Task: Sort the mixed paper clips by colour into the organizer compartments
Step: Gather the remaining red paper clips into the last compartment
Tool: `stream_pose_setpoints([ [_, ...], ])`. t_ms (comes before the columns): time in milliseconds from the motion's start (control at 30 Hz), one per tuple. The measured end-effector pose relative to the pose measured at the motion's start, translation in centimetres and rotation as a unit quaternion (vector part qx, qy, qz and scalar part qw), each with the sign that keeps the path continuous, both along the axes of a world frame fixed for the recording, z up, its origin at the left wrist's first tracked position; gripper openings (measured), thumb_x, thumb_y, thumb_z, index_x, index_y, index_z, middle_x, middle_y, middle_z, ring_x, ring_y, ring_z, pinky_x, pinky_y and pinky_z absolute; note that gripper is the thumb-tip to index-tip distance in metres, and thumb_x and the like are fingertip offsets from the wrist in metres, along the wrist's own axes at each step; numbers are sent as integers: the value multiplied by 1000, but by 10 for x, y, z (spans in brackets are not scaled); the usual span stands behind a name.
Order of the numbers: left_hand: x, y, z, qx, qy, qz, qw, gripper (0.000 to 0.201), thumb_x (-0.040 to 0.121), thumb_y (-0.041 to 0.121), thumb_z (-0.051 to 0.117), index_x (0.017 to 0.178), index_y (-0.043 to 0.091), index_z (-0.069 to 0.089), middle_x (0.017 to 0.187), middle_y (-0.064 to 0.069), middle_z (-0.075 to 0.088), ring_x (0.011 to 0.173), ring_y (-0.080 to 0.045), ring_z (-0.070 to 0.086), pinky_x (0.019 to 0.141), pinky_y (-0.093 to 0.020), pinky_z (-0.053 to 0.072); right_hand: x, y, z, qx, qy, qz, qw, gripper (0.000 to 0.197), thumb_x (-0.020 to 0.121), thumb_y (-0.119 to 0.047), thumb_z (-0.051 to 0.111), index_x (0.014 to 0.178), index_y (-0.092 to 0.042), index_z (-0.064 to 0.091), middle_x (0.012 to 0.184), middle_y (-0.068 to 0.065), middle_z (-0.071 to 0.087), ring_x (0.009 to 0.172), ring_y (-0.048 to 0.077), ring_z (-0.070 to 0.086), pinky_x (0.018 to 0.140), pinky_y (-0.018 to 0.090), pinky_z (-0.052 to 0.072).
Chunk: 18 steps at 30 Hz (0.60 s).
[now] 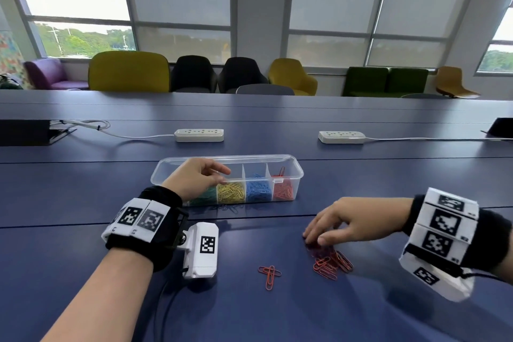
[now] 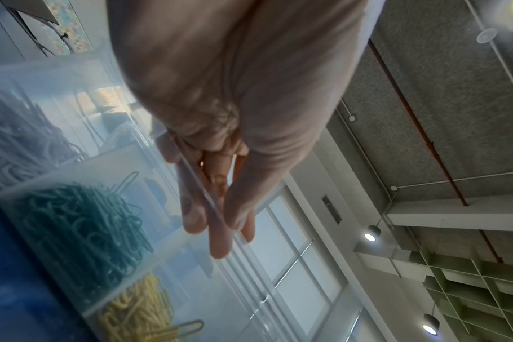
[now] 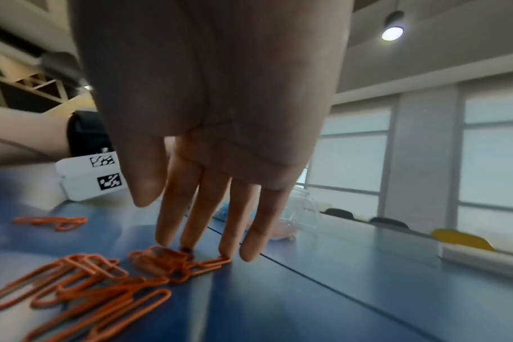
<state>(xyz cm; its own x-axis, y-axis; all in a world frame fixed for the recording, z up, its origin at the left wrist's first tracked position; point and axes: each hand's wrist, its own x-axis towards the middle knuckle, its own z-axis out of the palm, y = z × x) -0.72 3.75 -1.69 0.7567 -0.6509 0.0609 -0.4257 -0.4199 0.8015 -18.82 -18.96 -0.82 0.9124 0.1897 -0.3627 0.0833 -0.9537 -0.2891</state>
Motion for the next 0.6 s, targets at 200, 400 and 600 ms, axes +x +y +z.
stream_pose_setpoints([
  [200, 0, 0, 1, -2, -2, -1, 1000, 18, 88, 7, 61, 82, 24, 63, 98, -19, 70, 90, -21, 60, 92, -32, 43, -13, -2, -10, -21, 18, -61, 998, 71, 65, -54, 77, 126, -45, 42, 126, -11, 35, 122, 9, 32, 110, 27, 30],
  [400, 2, -1, 0, -4, -1, 0, 1000, 19, 88, 6, 61, 82, 24, 63, 96, -18, 70, 89, -20, 59, 92, -32, 43, -11, 11, -19, 66, -12, -42, 997, 45, 67, -33, 83, 101, -40, 55, 99, -16, 43, 88, -1, 46, 75, 5, 36],
  [600, 3, -1, -2, -10, -4, -2, 1000, 22, 89, 4, 59, 82, 25, 63, 96, -19, 69, 89, -19, 59, 84, -25, 42, 8, 7, -24, 120, -26, -71, 990, 19, 74, -18, 78, 83, -31, 68, 82, -6, 65, 72, 12, 61, 76, 28, 55],
])
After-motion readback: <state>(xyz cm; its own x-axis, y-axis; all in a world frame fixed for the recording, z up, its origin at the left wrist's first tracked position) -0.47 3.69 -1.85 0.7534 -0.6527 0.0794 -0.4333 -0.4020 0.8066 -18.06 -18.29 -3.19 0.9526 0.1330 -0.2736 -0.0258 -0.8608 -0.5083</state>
